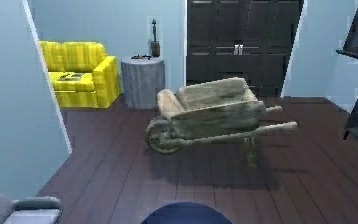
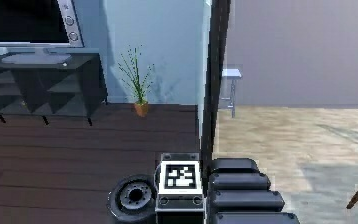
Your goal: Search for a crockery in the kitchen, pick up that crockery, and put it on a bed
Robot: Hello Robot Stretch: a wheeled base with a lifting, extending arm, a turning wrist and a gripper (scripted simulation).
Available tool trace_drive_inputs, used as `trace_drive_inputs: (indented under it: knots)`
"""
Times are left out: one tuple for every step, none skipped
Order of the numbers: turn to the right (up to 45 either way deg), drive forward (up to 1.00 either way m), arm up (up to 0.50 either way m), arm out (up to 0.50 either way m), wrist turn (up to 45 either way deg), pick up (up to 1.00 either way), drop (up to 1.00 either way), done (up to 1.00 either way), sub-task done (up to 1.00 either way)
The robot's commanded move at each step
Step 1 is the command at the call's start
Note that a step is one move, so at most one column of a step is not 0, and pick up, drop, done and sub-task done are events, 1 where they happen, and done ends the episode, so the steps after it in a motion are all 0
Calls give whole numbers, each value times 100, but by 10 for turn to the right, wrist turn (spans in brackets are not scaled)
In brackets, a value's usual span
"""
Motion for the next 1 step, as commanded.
trace_drive_inputs:
  knots:
    - [-150,0,0,0,0,0,0,0,0]
